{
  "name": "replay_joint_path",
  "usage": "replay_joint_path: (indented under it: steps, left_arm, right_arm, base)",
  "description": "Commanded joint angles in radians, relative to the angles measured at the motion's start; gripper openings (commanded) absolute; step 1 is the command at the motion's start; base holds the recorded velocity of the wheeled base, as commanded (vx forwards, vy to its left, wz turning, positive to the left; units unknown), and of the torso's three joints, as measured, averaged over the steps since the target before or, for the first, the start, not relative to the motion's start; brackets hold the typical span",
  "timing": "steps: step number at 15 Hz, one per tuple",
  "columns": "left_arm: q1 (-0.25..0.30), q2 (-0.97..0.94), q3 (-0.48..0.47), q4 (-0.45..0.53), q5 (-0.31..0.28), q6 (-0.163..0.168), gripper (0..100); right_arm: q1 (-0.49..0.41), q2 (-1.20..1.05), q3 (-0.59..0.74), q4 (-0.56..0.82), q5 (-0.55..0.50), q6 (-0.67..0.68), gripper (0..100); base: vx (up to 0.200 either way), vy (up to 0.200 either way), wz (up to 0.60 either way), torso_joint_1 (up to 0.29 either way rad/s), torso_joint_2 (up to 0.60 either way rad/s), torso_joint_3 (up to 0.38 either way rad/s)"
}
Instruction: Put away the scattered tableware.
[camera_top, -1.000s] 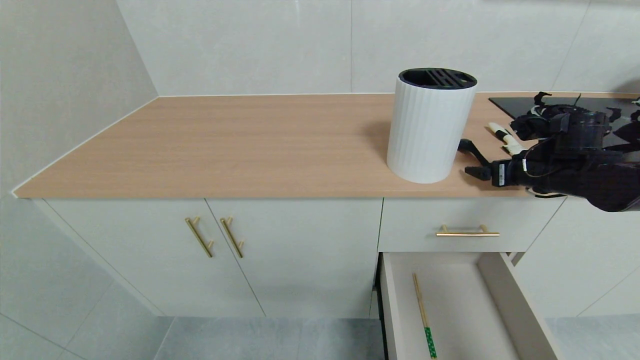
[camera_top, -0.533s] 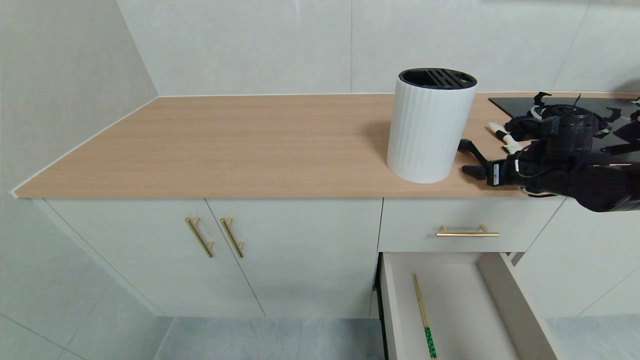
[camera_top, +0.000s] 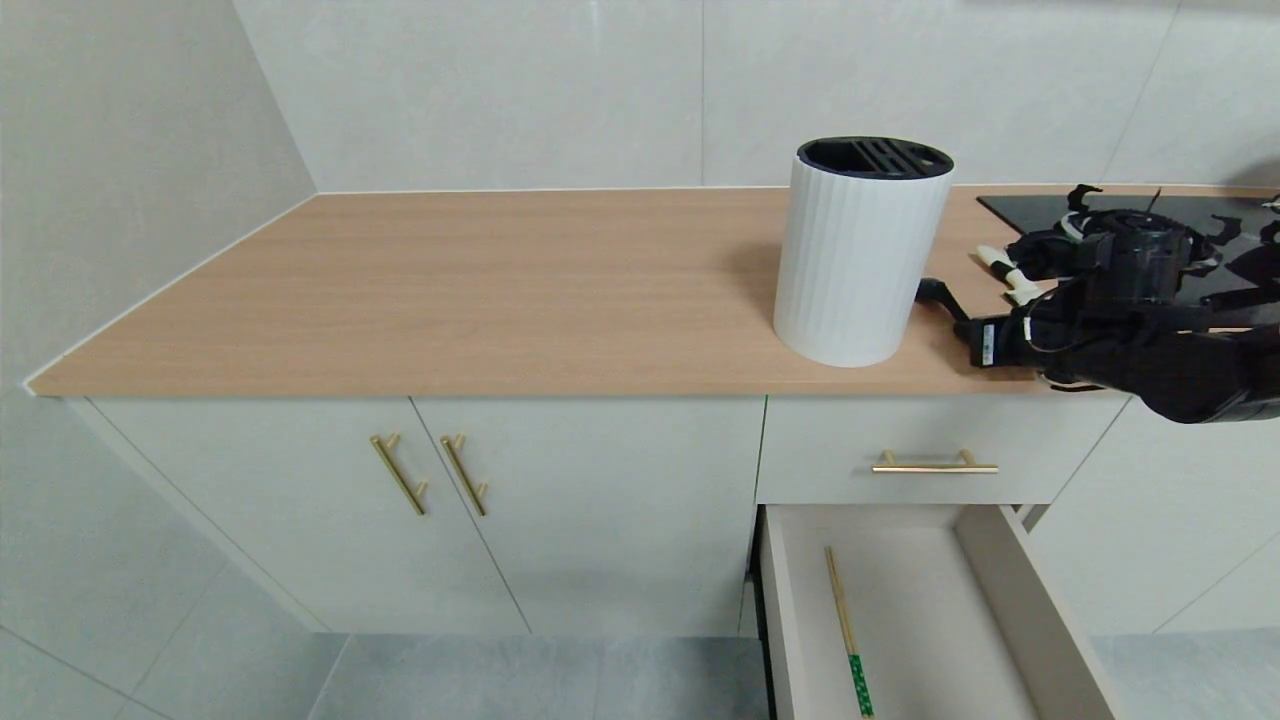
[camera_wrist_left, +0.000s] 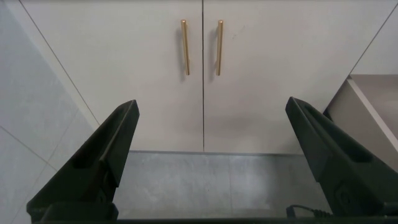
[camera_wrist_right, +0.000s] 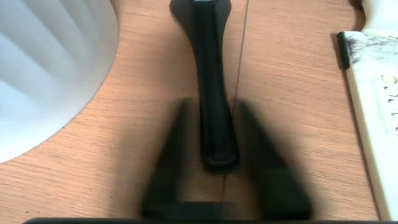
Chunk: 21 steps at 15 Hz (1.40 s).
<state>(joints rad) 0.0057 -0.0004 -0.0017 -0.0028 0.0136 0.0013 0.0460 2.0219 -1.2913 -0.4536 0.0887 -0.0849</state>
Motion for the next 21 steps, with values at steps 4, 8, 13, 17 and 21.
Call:
replay_joint_path:
  steps: [4,8,13,17,21]
  left_arm:
    - [0.0,0.0,0.0,0.0,0.0,0.0,100]
    - [0.0,0.0,0.0,0.0,0.0,0.0,100]
    - [0.0,0.0,0.0,0.0,0.0,0.0,100]
    - [0.0,0.0,0.0,0.0,0.0,0.0,100]
    - [0.0,0.0,0.0,0.0,0.0,0.0,100]
  right_arm:
    - [0.002,0.0,0.0,0.006,-0.001,0.001,0]
    - [0.022,-0.032,0.0,0.012,-0.021,0.074,0]
    - [0.041,-0.186,0.093,0.013,-0.063,0.079,0]
    - [0.048,-0.407,0.231,0.104,-0.141,0.077,0]
    - [0.046,-0.634,0.297,0.405,-0.104,0.119,0]
  base:
    - [0.0,0.0,0.0,0.0,0.0,0.0]
    - [0.0,0.0,0.0,0.0,0.0,0.0]
    - [0.0,0.0,0.0,0.0,0.0,0.0]
    - [0.0,0.0,0.0,0.0,0.0,0.0]
    - [0.0,0.0,0.0,0.0,0.0,0.0]
